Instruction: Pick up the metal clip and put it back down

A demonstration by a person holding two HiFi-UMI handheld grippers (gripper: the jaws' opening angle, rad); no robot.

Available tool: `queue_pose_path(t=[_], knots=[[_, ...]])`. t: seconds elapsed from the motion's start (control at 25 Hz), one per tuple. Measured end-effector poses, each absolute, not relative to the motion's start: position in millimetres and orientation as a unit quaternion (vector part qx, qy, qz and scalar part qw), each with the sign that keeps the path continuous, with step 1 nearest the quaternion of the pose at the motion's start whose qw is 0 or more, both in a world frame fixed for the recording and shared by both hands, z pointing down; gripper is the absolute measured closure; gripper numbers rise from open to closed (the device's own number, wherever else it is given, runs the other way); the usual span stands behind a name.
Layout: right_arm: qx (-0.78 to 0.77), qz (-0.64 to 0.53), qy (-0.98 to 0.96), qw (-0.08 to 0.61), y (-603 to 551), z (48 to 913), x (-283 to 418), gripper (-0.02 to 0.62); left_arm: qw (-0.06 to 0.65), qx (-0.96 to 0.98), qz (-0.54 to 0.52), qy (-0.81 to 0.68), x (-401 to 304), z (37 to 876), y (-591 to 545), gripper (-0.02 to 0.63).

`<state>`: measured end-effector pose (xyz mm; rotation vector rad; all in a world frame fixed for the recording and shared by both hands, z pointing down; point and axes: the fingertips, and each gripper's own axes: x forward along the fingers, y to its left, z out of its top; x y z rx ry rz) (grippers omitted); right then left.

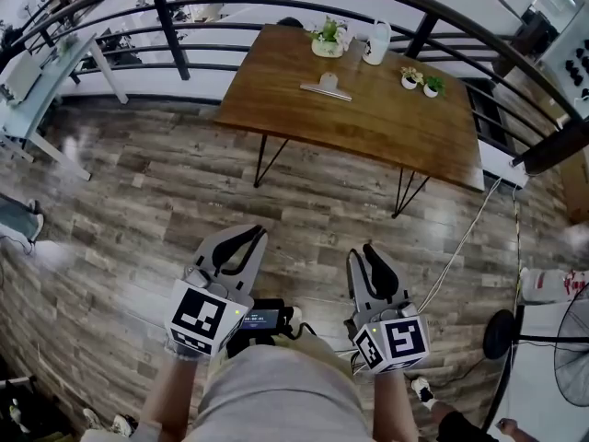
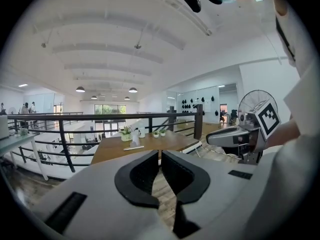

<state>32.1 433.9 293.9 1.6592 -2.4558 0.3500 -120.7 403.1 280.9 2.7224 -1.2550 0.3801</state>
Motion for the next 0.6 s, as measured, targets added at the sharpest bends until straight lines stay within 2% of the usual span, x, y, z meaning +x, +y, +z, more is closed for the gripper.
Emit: queue_pose_path(t=[0.08,0.24,0.6], knots=[[0.556,0.118,-0.819,0.077,435.6,292.7,33.7,0.485,0.065,0.898,0.122,-0.419,-121.7,280.1,404.1,0.573],[0.556,0.122,-0.819,0.077,437.5,292.0,37.0,0.477,0.070,0.897,0.127,-0.417,-119.7,280.6,407.1,0.496],[0.548,0.124,-0.823,0.076,443.2,285.5,43.4,0.477,0.058,0.894,0.138,-0.422,-113.8,273.0,419.3,0.492]])
